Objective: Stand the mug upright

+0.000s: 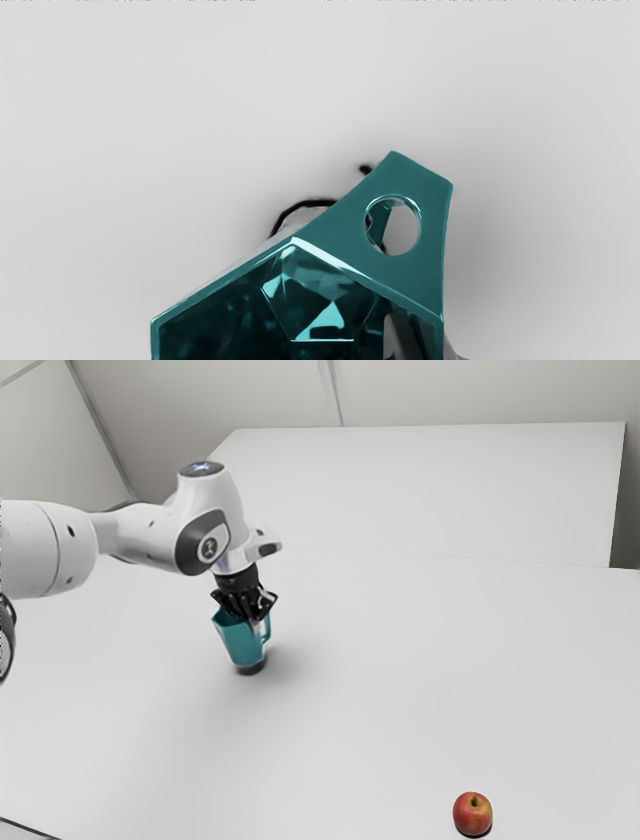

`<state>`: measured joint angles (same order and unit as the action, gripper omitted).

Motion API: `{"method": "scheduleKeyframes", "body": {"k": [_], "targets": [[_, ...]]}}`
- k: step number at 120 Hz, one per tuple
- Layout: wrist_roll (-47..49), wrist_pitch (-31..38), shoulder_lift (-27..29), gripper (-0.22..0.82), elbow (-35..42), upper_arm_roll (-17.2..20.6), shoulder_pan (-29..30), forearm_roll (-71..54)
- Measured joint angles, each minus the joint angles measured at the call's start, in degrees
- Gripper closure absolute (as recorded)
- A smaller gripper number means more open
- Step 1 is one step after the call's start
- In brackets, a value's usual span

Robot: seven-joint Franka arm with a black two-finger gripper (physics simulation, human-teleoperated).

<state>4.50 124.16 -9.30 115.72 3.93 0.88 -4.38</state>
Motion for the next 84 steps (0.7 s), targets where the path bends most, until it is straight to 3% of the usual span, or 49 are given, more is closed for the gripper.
{"method": "scheduleKeyframes", "body": {"k": [37, 62, 84], "targets": [[0.32, 2.41, -2.28, 0.78, 0.02, 0.04, 0.01, -0.04], [0.04, 2.35, -0.83, 0.35, -0.03, 1.31, -0.02, -0.44], [-0.2, 1.4, 2.53, 0.15, -0.24, 1.42, 0.0, -0.46]]}}
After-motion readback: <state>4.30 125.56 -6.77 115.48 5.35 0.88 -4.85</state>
